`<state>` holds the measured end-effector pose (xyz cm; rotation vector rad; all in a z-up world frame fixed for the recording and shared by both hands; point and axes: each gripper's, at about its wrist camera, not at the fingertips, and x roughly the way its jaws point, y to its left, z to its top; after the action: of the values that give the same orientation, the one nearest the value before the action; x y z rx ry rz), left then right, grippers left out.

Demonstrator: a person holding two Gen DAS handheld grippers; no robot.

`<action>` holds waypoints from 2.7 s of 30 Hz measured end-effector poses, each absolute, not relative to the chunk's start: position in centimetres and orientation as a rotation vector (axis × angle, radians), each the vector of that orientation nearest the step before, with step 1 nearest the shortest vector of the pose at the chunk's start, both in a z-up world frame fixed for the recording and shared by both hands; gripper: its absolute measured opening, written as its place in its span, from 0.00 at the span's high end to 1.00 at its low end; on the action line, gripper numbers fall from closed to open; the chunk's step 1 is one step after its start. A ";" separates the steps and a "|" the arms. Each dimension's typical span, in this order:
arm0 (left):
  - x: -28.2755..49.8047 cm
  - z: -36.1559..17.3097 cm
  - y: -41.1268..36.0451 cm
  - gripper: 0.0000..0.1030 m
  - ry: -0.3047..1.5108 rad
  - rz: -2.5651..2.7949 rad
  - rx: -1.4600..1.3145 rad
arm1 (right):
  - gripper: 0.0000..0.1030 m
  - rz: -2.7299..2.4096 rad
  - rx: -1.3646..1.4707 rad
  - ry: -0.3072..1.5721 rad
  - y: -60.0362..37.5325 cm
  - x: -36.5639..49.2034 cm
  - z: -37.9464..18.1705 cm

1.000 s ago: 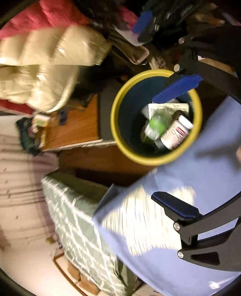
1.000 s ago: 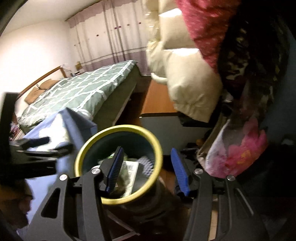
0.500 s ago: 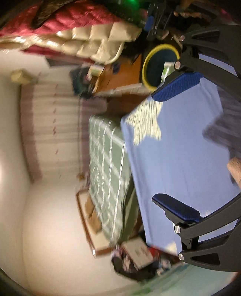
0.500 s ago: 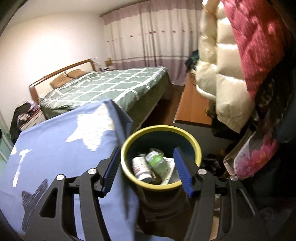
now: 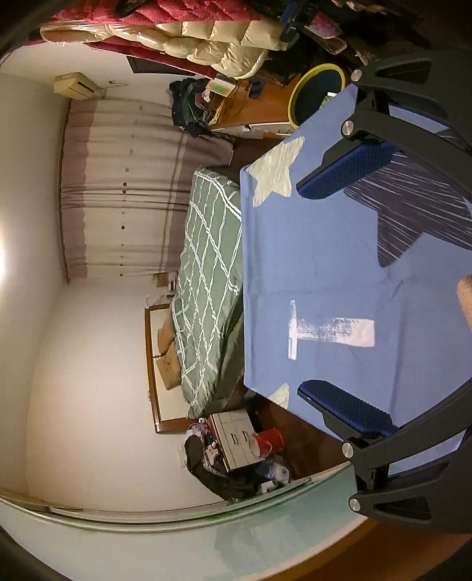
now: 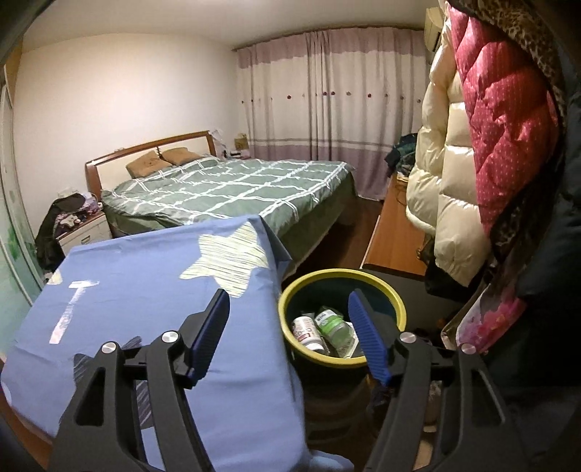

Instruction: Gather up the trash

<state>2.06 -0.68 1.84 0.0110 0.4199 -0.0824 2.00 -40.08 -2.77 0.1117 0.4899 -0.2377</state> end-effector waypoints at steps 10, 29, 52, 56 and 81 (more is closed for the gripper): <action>0.3 2.2 -2.1 0.05 0.402 -0.076 0.032 | 0.34 -0.193 0.121 0.466 -38.8 0.5 -2.1; 0.6 2.0 -2.5 0.05 0.419 -0.083 0.015 | 0.33 -0.183 0.122 0.457 -38.4 0.1 -1.8; 0.9 1.4 -2.5 0.05 0.432 -0.074 0.011 | 0.32 -0.167 0.121 0.469 -38.2 0.7 -1.9; 1.0 1.4 -2.5 0.05 0.438 -0.076 0.013 | 0.32 -0.166 0.119 0.469 -38.1 0.7 -1.9; 1.7 0.6 -3.3 0.05 0.451 -0.070 0.031 | 0.31 -0.162 0.118 0.485 -38.0 1.1 -2.4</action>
<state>1.69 -3.28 0.64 0.0306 0.4509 -0.0702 1.13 -38.03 -2.37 0.1181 0.4849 -0.1624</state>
